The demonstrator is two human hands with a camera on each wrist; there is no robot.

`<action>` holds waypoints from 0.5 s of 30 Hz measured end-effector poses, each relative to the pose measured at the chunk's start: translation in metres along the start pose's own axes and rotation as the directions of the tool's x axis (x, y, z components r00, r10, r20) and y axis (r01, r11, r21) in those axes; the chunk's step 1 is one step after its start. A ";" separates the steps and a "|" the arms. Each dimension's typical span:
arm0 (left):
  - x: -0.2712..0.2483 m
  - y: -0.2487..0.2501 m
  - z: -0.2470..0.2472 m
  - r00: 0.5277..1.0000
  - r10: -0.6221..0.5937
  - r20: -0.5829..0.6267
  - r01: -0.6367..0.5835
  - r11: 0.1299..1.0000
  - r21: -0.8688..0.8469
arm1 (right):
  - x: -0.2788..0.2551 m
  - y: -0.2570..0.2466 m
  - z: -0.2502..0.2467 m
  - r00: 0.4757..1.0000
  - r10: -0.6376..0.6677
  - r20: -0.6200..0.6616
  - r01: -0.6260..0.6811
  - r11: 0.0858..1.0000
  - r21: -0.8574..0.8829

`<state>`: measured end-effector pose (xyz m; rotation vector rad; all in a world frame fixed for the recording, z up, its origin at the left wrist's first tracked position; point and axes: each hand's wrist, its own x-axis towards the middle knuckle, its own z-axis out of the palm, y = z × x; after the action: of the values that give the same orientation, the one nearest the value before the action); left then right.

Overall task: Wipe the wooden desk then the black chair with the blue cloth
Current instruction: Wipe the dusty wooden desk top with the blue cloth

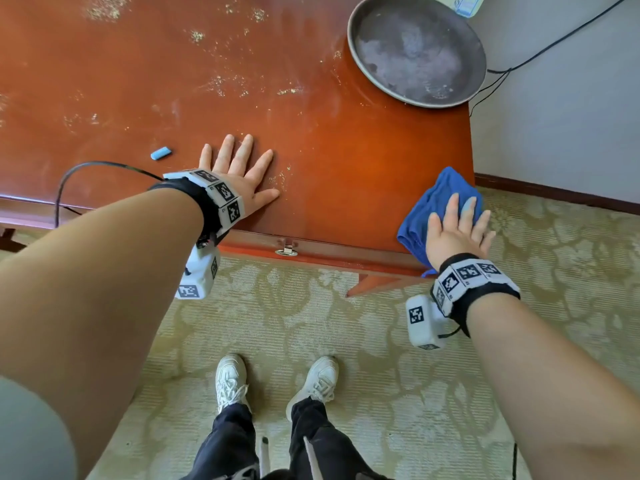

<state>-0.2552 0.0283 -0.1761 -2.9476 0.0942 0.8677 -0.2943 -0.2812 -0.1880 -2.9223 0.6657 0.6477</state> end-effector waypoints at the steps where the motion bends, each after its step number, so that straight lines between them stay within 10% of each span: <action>1: 0.000 0.000 0.000 1.000 0.002 0.000 -0.002 1.000 0.001 | -0.003 -0.007 0.001 1.000 0.017 0.001 -0.017 1.000 -0.009; 8: 0.000 0.000 -0.001 1.000 0.008 0.019 -0.008 1.000 -0.001 | -0.052 -0.059 0.024 0.975 -0.220 0.034 0.223 0.970 -0.099; 15: -0.002 -0.006 -0.002 0.999 0.033 0.022 -0.033 0.999 -0.038 | -0.015 -0.082 0.002 0.992 -0.114 0.050 0.116 0.992 -0.046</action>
<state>-0.2557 0.0338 -0.1727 -2.9787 0.1270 0.9163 -0.2723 -0.2007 -0.1848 -2.9524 0.4790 0.7270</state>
